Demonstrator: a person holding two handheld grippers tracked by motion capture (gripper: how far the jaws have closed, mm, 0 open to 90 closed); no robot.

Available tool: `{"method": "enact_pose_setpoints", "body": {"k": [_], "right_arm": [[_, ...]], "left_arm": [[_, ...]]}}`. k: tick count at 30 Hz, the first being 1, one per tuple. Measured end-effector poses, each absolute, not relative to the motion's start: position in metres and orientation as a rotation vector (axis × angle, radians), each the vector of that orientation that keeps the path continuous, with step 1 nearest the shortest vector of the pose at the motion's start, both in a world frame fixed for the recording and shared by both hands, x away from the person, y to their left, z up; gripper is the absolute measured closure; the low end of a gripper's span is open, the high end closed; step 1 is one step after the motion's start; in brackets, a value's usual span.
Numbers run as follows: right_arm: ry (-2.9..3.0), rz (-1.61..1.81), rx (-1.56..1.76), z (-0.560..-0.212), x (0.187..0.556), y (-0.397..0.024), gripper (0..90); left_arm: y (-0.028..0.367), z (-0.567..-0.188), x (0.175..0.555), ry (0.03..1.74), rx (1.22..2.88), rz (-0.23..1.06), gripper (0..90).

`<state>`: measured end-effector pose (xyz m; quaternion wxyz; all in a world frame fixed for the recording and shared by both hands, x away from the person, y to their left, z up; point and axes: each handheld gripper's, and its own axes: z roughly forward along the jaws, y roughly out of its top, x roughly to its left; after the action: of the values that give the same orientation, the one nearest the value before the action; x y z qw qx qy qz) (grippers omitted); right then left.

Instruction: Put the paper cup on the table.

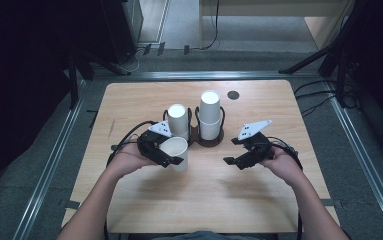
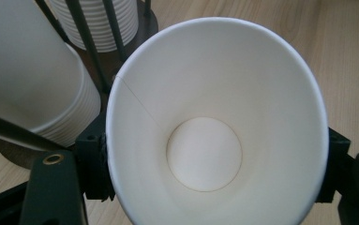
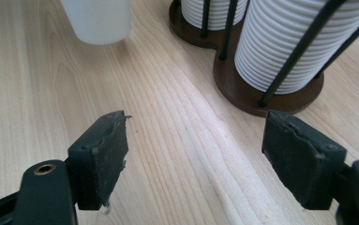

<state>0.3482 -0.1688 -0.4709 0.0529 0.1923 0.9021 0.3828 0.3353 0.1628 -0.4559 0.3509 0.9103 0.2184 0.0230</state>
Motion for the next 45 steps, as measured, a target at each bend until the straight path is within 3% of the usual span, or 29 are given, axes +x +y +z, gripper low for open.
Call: {"method": "enact_pose_setpoints", "body": {"k": [45], "right_arm": [[2.762, 1.112, 0.629, -0.477, 0.369, -0.18, 23.1]], "left_arm": [[0.238, -0.459, 0.346, 0.799, 2.29, 0.132, 23.6]]}}
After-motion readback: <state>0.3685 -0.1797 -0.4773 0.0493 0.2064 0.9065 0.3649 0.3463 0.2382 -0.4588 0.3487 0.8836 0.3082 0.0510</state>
